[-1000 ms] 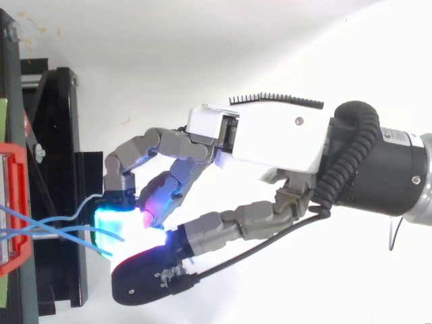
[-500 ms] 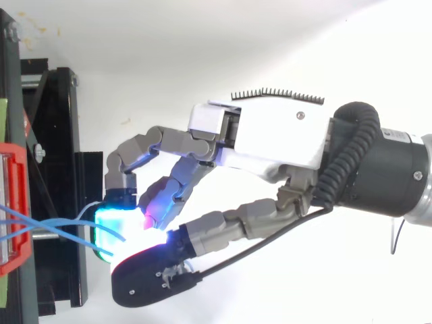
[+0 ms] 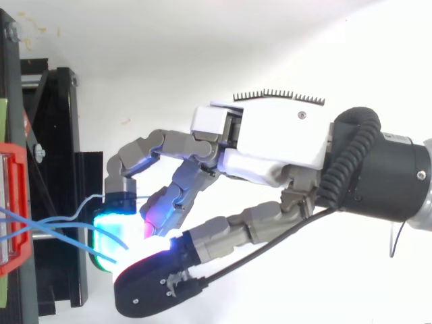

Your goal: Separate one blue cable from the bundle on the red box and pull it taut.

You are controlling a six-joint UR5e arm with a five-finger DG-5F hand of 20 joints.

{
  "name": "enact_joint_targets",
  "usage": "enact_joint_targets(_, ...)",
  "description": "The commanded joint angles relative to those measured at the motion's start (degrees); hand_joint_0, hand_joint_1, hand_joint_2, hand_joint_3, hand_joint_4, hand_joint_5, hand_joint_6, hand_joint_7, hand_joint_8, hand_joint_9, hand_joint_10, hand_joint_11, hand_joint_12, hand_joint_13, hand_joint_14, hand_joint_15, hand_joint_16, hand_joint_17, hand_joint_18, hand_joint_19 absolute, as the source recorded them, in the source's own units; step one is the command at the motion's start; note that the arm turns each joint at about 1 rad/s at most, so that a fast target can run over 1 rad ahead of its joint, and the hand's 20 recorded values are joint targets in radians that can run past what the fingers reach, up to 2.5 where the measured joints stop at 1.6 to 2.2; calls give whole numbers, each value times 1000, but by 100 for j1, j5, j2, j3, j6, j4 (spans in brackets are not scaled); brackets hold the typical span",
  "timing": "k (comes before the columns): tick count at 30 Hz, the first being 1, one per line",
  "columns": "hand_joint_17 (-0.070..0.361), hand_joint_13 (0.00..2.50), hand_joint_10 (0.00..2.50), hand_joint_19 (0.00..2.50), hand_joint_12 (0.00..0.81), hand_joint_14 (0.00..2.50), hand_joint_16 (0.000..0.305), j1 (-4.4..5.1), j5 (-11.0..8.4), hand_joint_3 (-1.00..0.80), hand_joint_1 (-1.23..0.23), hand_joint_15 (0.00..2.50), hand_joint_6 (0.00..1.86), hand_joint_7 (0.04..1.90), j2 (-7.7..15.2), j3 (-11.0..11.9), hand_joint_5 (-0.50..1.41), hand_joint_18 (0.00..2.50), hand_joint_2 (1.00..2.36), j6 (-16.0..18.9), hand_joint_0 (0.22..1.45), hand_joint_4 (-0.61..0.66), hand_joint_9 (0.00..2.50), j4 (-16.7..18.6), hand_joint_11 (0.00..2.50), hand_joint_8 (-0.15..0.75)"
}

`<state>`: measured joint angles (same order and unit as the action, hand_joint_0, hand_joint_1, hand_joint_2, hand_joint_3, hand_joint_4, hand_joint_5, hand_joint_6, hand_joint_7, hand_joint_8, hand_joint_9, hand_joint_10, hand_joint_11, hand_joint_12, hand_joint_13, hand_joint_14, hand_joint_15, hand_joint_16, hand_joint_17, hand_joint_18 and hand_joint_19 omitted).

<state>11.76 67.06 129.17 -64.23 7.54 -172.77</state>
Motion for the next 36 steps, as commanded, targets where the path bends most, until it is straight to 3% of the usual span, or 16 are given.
enact_joint_targets(1,119,880,14,393,410,10,53,1,0,-222,-765,363,884,1213,-24,-2,-134,904,1013,-16,580,122,1146,-20,478,380)
enact_joint_targets(10,136,896,12,357,452,9,60,1,0,-211,-622,347,863,1178,-24,-2,-115,925,1009,-16,560,118,1172,-125,427,391)
enact_joint_targets(17,111,846,13,373,400,11,49,1,0,-131,-804,355,879,1211,-77,-2,-131,852,1020,-16,596,112,1115,-319,518,383)
enact_joint_targets(25,103,840,15,364,384,11,46,10,-97,-138,-889,353,897,1271,-156,-2,-146,841,1023,-25,647,28,1087,-495,532,368)
enact_joint_targets(29,116,856,10,341,397,9,51,10,-97,-190,-810,295,879,1238,-217,-2,-125,885,1014,-33,584,96,1137,-556,402,356)
enact_joint_targets(36,133,860,10,318,425,8,59,10,-97,-199,-698,280,864,1210,-226,-2,-112,905,1009,-25,563,96,1163,-609,354,360)
